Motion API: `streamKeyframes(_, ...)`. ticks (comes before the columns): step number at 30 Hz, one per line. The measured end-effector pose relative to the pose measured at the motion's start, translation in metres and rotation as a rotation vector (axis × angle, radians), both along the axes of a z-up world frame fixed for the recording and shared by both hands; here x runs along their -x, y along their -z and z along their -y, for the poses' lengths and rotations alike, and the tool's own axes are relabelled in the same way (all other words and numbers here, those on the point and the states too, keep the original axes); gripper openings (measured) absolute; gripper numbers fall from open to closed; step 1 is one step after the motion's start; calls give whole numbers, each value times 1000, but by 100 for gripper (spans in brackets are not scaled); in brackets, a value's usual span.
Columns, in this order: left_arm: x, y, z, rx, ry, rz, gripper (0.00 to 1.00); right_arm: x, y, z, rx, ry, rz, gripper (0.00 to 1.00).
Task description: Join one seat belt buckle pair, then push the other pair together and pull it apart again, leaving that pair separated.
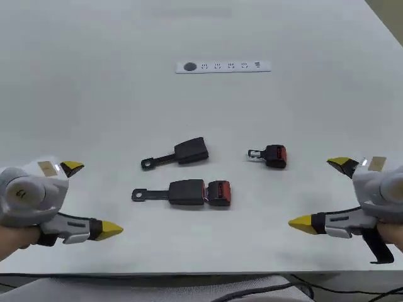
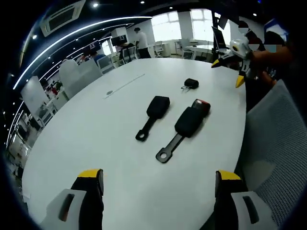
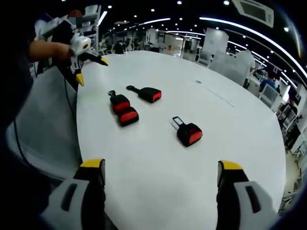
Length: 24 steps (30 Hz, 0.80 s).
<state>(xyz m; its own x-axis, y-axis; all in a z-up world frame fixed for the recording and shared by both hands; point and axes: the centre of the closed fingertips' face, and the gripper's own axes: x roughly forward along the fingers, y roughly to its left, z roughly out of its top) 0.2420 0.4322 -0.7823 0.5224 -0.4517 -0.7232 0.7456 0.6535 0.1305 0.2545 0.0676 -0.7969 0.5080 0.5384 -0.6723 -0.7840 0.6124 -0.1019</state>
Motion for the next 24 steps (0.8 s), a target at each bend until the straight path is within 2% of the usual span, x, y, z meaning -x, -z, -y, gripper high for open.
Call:
streamKeyframes(3,5,-1,-3,28,-18,0,100,4,2,4,-10,28,-11,100)
streamKeyframes(8,7,-10,-9,80,-76,23,100,11,0,8,-57,78,-21,100)
streamKeyframes(11,13,-13,-5,89,-71,34,100,13,-2,9,-86,102,-23,100)
streamKeyframes(14,20,-12,-2,89,-61,46,100,14,-2,8,-95,108,-21,100)
streamKeyframes(17,25,-14,-3,109,-62,57,100,16,-2,7,-103,108,-23,100)
streamKeyframes(21,13,-33,-5,157,-112,132,100,18,-2,5,-107,101,-23,100)
streamKeyframes(24,10,-34,-8,153,-125,152,99,19,-4,6,-103,94,-19,99)
